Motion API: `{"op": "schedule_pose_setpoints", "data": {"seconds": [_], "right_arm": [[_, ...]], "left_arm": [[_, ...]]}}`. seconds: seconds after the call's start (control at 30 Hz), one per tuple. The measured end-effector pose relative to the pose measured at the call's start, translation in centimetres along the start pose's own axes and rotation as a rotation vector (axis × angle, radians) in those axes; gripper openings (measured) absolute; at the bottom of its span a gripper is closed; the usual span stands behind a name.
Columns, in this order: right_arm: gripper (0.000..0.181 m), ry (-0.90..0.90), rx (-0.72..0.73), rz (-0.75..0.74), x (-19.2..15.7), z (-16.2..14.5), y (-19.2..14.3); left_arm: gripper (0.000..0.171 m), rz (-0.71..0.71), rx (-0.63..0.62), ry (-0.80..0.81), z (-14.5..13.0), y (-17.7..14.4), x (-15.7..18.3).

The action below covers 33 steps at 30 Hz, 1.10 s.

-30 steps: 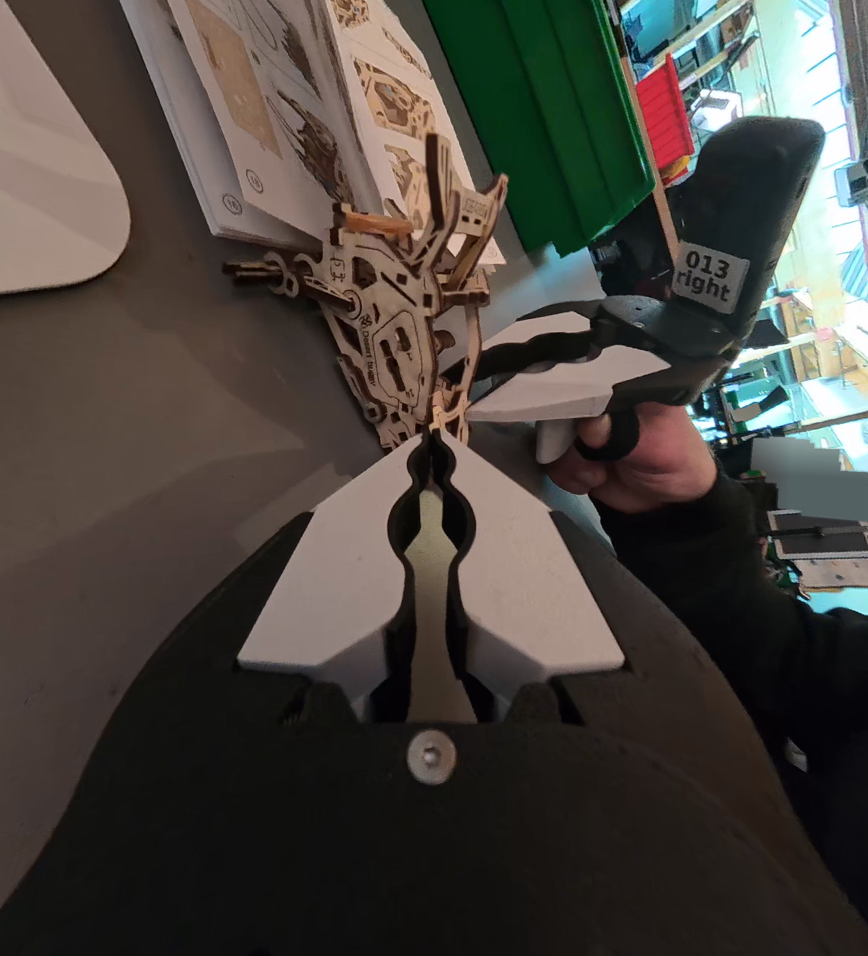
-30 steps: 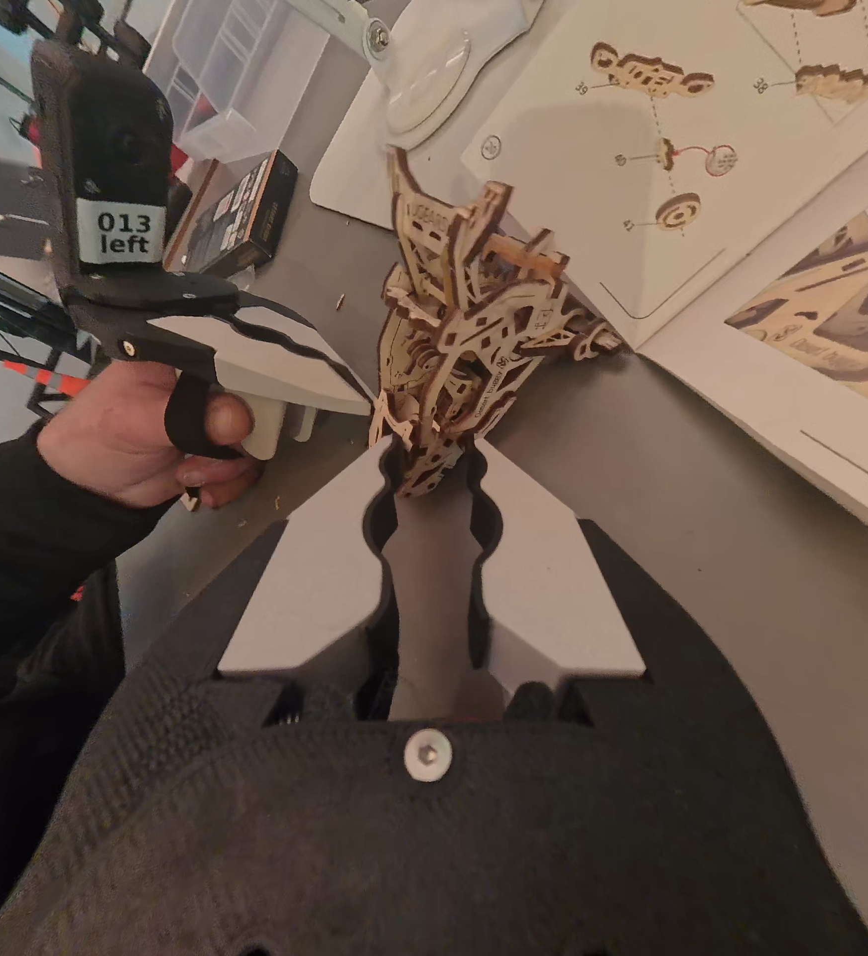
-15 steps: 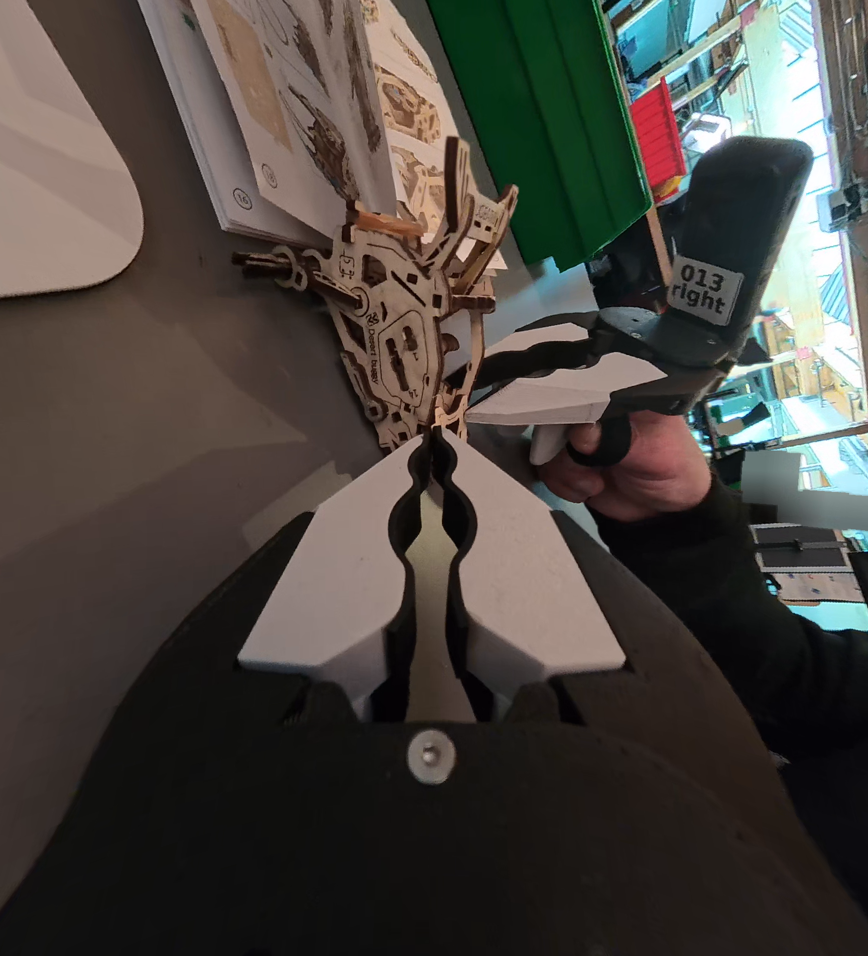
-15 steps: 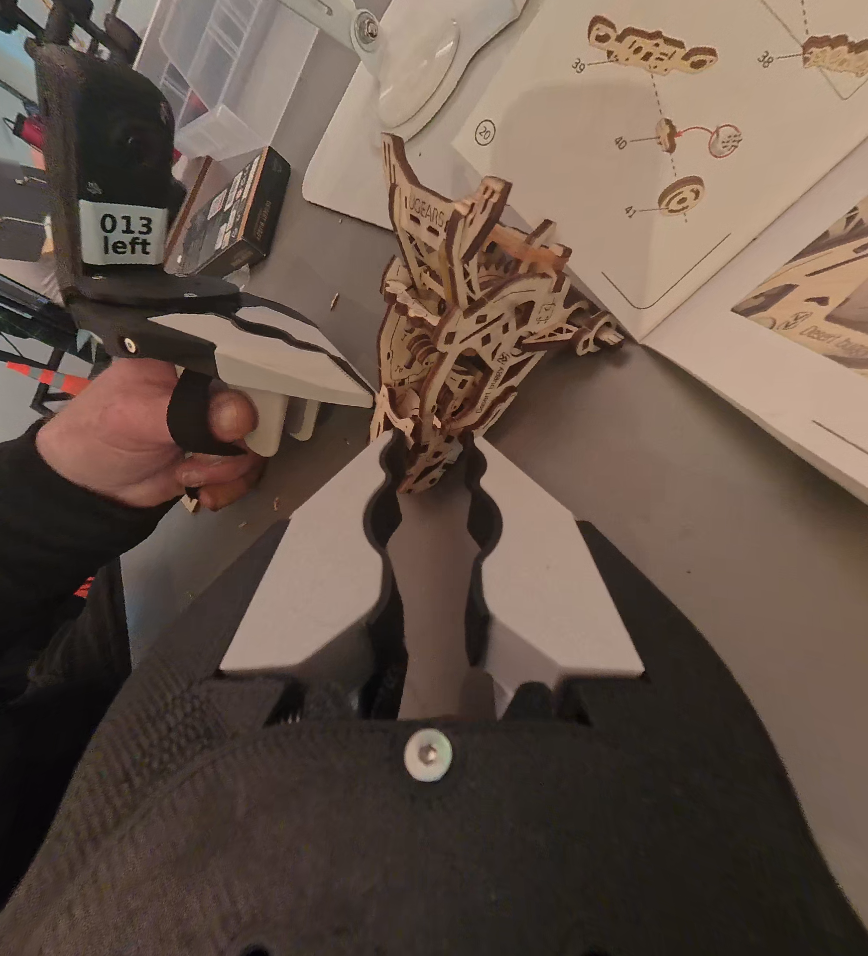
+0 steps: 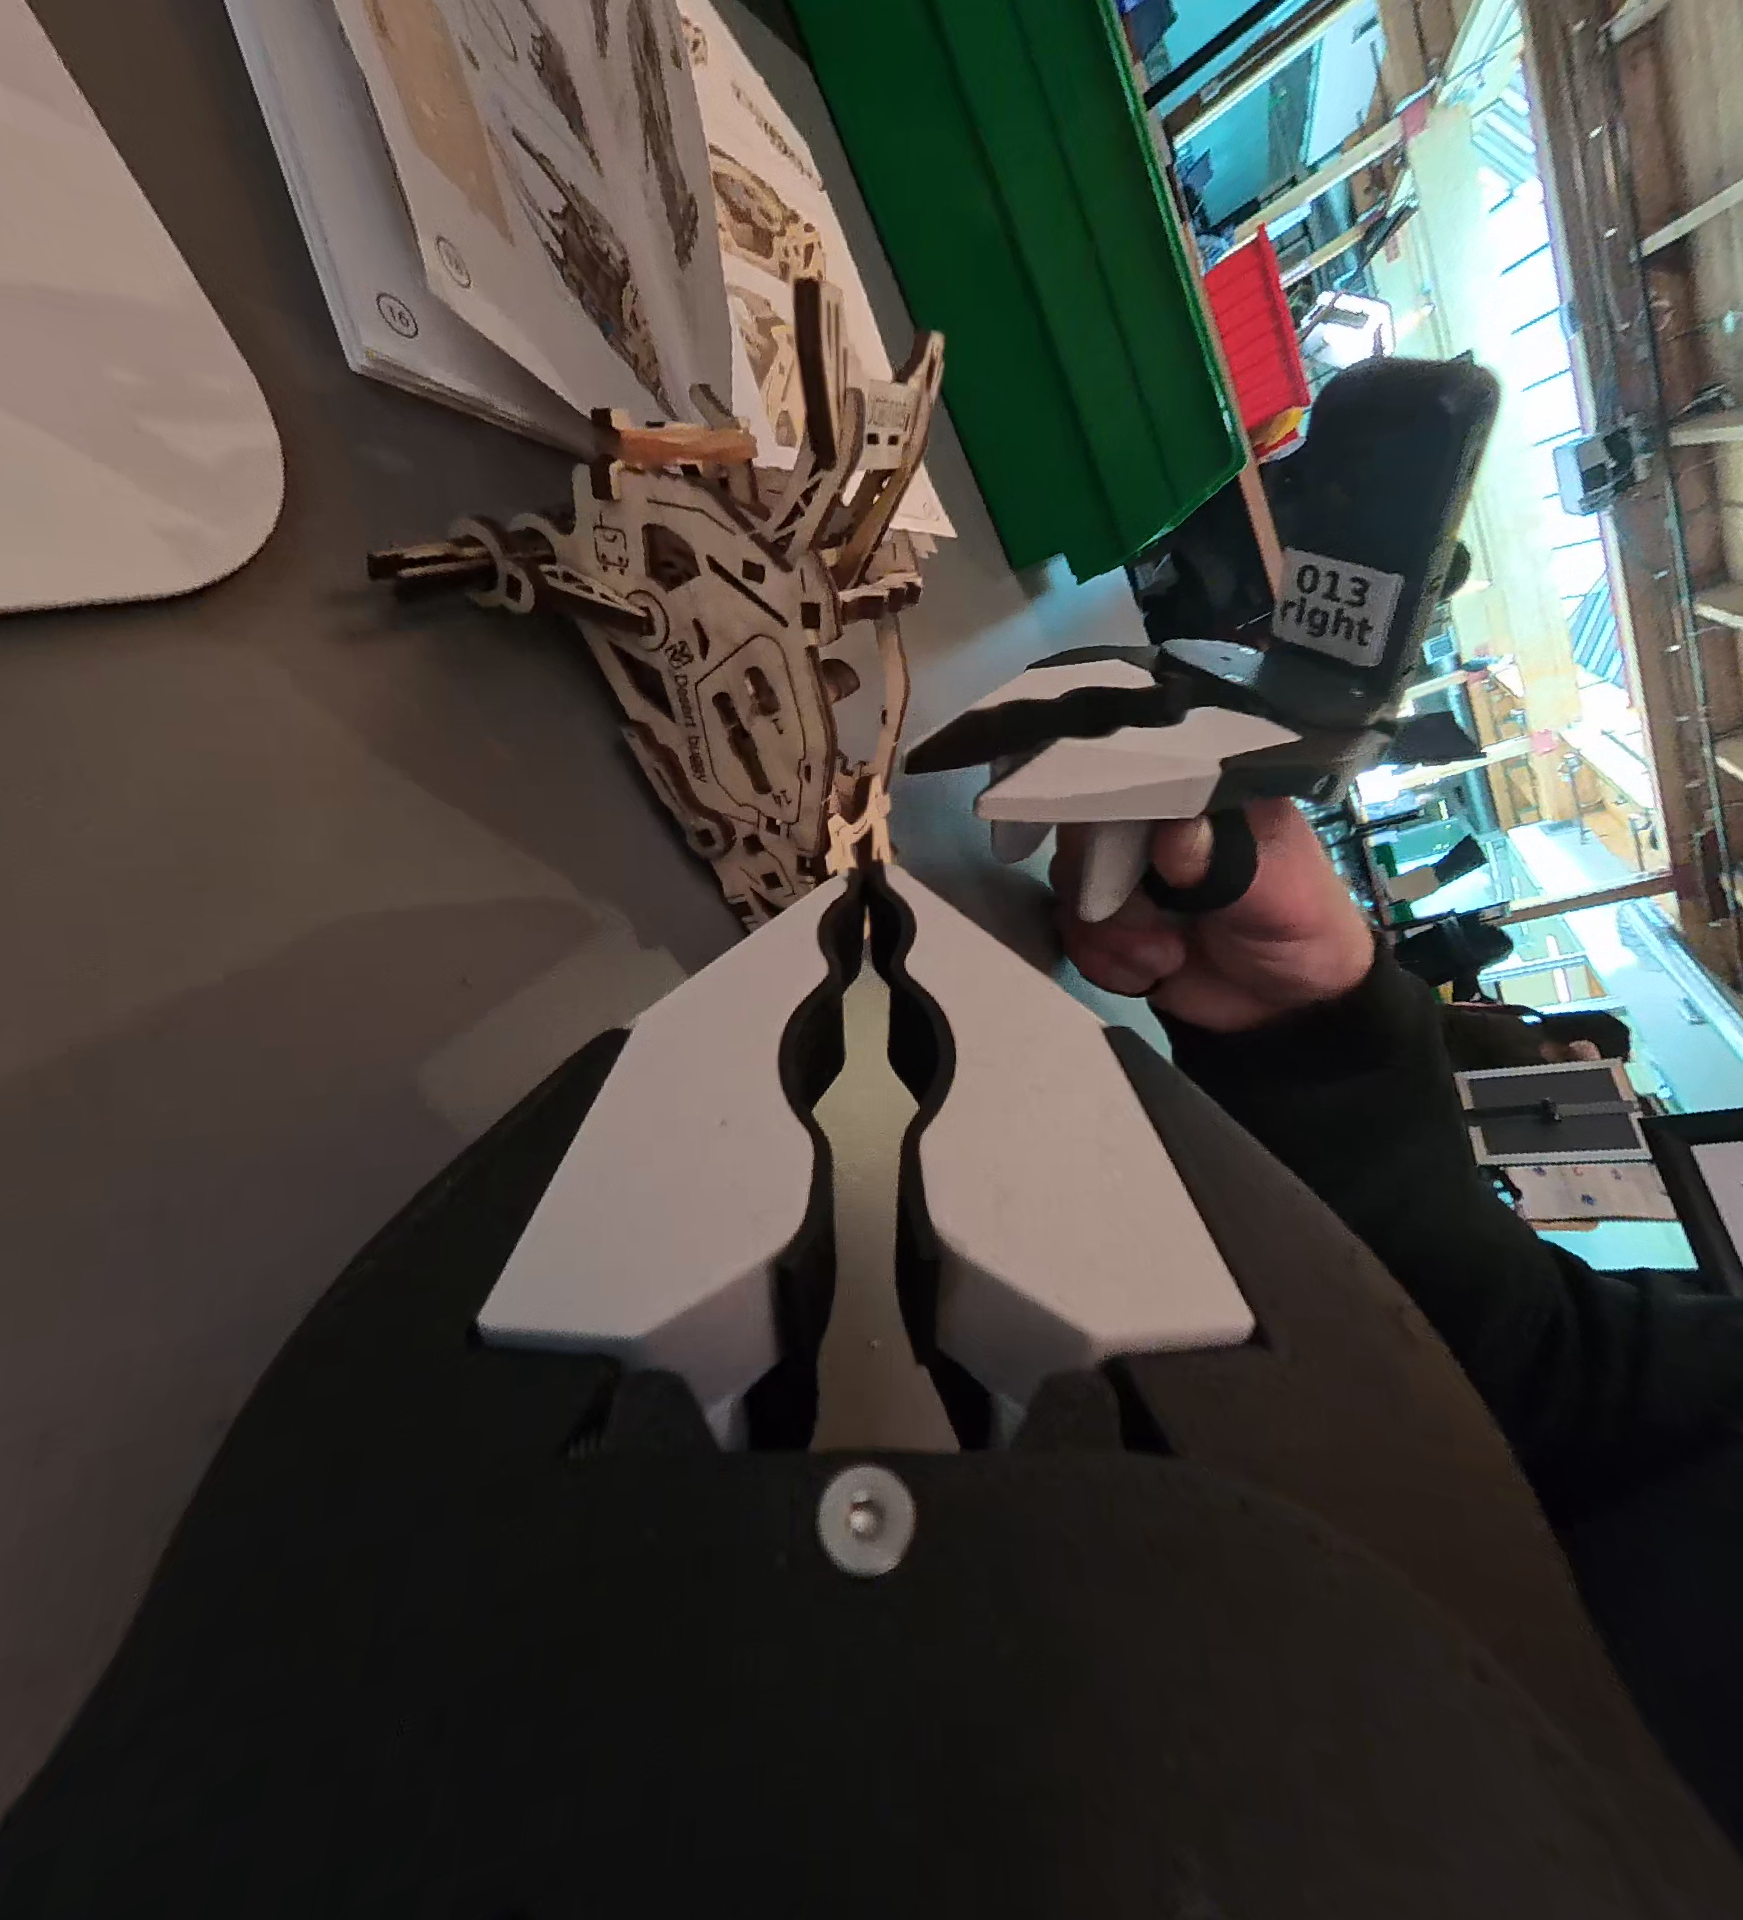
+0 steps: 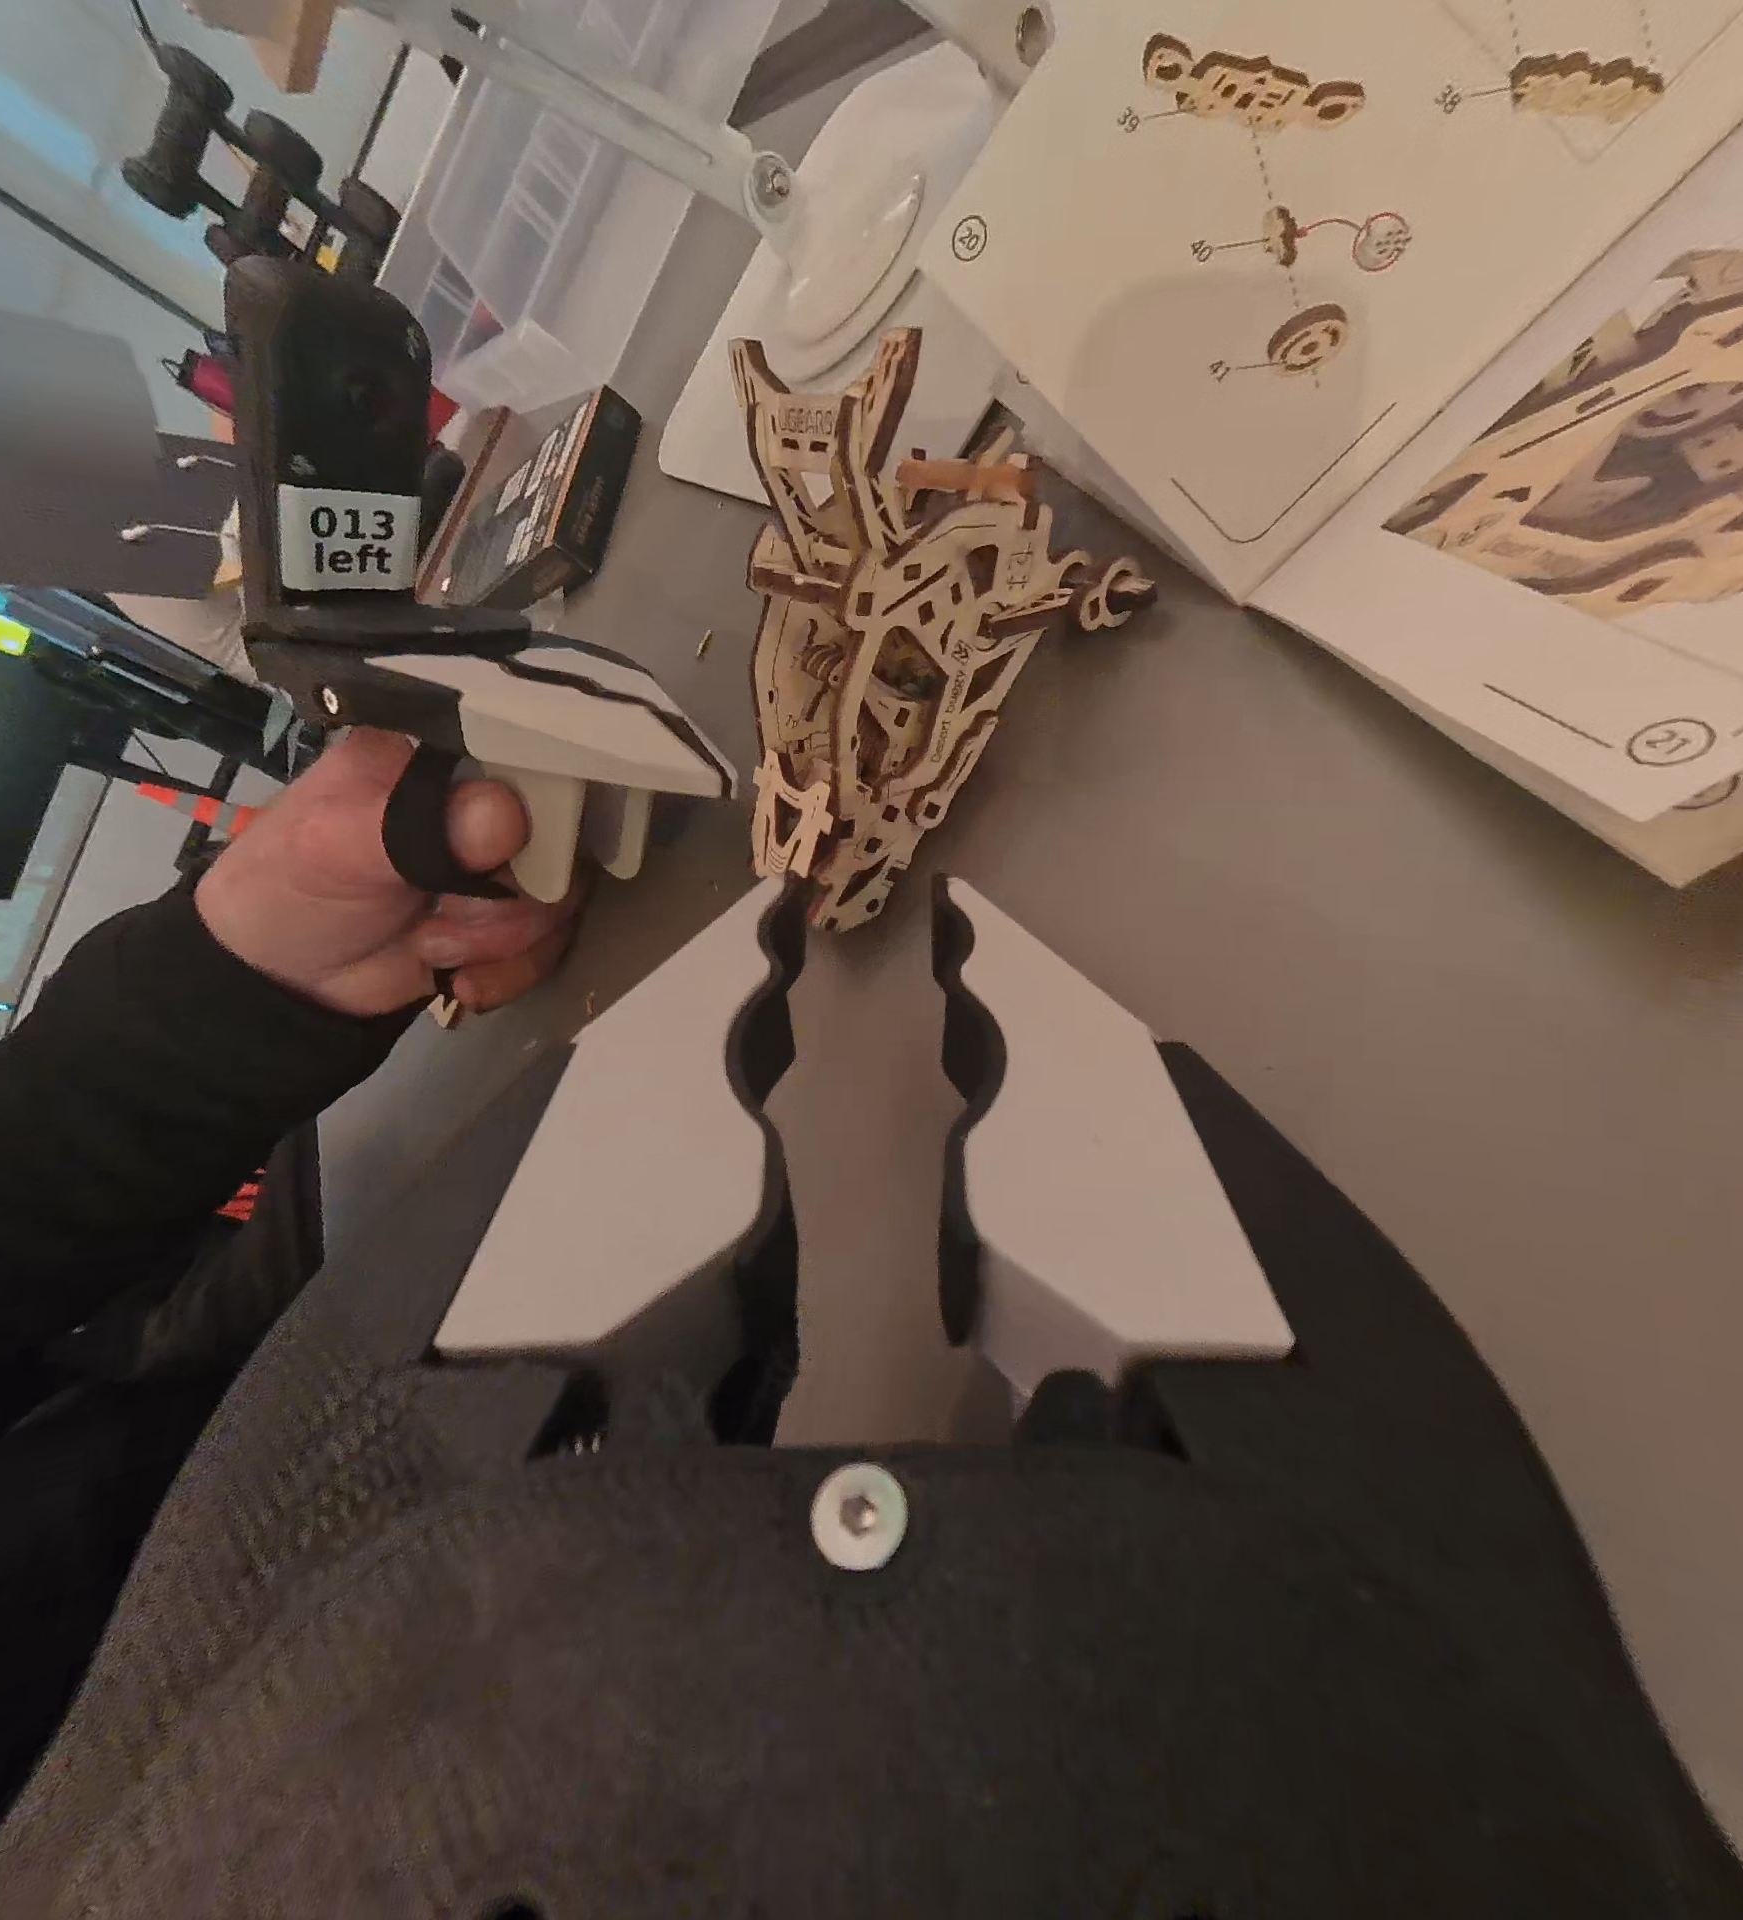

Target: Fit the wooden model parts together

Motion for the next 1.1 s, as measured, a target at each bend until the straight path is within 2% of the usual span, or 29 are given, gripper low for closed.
{"op": "schedule_pose_setpoints", "data": {"seconds": [0.2,0.37,0.5,0.77,0.87,0.93,1.03,1.1], "right_arm": [[0.031,-0.064,-0.026,-0.068,-0.3,0.3,1.0],[0.026,-0.059,-0.039,-0.079,-0.4,1.0,2.0],[0.016,-0.073,-0.05,-0.079,-0.6,1.1,2.3],[0.015,-0.057,-0.053,-0.04,-0.2,1.4,1.9],[0.02,-0.179,0.036,-0.031,-0.9,1.0,0.0],[0.0,-0.393,0.2,-0.068,-2.4,0.2,-2.0],[0.0,-0.631,0.296,-0.096,-4.7,-1.2,-3.6],[0.0,-0.681,0.338,-0.032,-5.7,-1.6,-4.1]], "left_arm": [[0.01,0.013,0.016,0.007,0.2,0.1,-0.1],[0.008,0.043,-0.055,0.055,0.3,1.3,0.3],[0.008,0.059,-0.043,0.045,0.4,1.4,0.2],[0.007,0.058,-0.018,0.039,0.5,1.3,0.2],[0.008,0.011,0.04,0.055,0.5,0.6,0.5],[0.008,-0.002,0.085,0.052,0.5,-0.1,0.6],[0.009,-0.02,0.097,0.062,0.5,-0.2,0.7],[0.009,-0.018,0.089,0.075,0.5,-0.1,0.8]]}}
Point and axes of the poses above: each gripper's, where its closed fingertips meet, y out along the fingers, z out of its top, x = y × z across the jaws, the point moved 10 cm from there along -y, back along the fingers, and after that the axes turned 13 degrees about y, right-handed, at the moved point
